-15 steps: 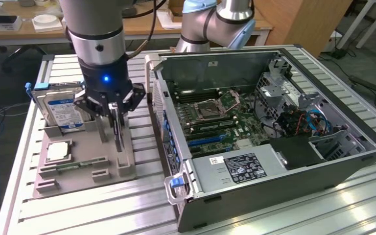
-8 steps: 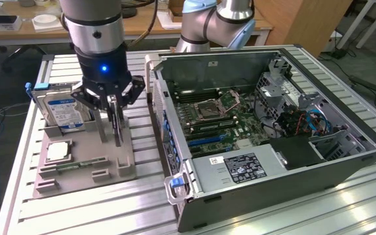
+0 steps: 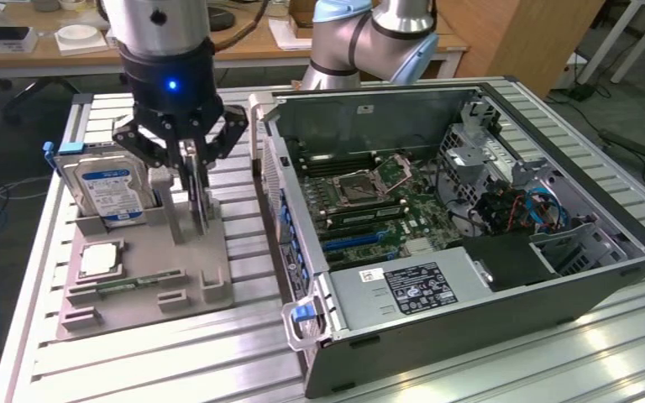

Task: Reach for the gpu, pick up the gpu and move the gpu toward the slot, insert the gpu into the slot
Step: 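Pick up the gpu and move the gpu toward the slot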

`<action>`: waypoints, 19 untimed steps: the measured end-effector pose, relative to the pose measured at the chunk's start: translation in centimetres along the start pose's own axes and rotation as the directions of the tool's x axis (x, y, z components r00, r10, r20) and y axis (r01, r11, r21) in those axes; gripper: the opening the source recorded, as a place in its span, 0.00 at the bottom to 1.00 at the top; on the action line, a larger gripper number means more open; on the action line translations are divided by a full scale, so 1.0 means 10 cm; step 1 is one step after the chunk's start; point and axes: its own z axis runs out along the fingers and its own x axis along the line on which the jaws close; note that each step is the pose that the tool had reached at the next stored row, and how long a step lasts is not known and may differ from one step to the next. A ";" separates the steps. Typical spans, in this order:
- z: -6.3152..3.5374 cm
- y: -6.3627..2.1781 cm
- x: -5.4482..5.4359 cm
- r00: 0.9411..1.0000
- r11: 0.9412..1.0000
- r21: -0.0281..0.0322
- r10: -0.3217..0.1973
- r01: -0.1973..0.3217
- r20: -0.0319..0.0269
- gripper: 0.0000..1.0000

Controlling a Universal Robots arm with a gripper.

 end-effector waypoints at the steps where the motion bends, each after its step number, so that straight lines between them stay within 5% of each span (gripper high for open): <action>1: -0.037 0.001 0.00 1.000 1.000 0.000 0.000 0.000 0.000 0.27; 19: -0.657 0.026 0.00 1.000 1.000 0.000 0.000 0.000 0.000 0.27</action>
